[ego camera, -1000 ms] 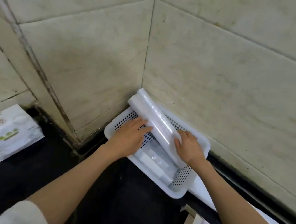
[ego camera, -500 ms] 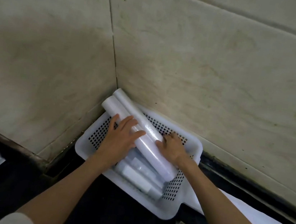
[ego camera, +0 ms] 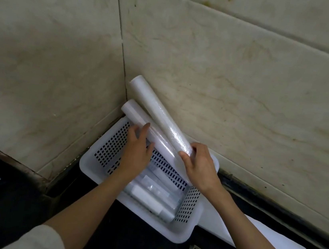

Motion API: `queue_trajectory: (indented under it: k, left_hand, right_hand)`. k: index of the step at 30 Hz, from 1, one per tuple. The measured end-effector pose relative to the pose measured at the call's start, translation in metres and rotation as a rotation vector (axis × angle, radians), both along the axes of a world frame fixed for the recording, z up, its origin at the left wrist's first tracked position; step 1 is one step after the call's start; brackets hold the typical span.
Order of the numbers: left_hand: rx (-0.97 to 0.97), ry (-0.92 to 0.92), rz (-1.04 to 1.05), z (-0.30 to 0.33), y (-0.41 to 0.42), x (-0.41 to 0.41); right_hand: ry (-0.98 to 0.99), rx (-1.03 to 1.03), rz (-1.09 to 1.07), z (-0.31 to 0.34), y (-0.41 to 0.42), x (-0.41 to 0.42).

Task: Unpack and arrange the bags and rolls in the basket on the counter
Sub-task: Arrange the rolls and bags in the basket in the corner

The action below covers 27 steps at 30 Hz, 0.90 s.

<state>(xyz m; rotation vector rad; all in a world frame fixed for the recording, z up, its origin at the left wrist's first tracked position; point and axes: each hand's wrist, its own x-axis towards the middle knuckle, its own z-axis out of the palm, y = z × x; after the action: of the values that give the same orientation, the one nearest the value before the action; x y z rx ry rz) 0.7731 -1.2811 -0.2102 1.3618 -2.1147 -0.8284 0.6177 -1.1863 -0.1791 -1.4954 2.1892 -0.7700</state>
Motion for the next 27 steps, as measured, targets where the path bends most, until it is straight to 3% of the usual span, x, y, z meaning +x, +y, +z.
queue_trajectory:
  k: [5,10,12,15,20,27]
  left_hand:
    - [0.529,0.401,-0.017,0.008,-0.006,0.024]
    - [0.731,0.718,0.113,0.031,-0.014,0.065]
    - [0.690,0.591,0.126,0.035,-0.011,0.067]
    - [0.490,0.152,0.006,0.028,-0.002,0.074]
    - [0.336,-0.291,-0.489,0.010,0.018,0.072]
    - [0.223,-0.634,-0.721,0.000,0.022,0.046]
  right_hand:
    - [-0.002,0.033,0.035,-0.011,-0.002,0.016]
    - [0.048,0.098,0.084,-0.029,0.002,0.052]
    - [0.157,0.111,0.060,-0.031,0.000,0.048]
    - [0.319,0.186,0.041,-0.031,-0.004,0.046]
    - [0.283,0.156,0.085,-0.033,-0.002,0.047]
    - [0.259,0.153,0.115,-0.032,0.013,0.039]
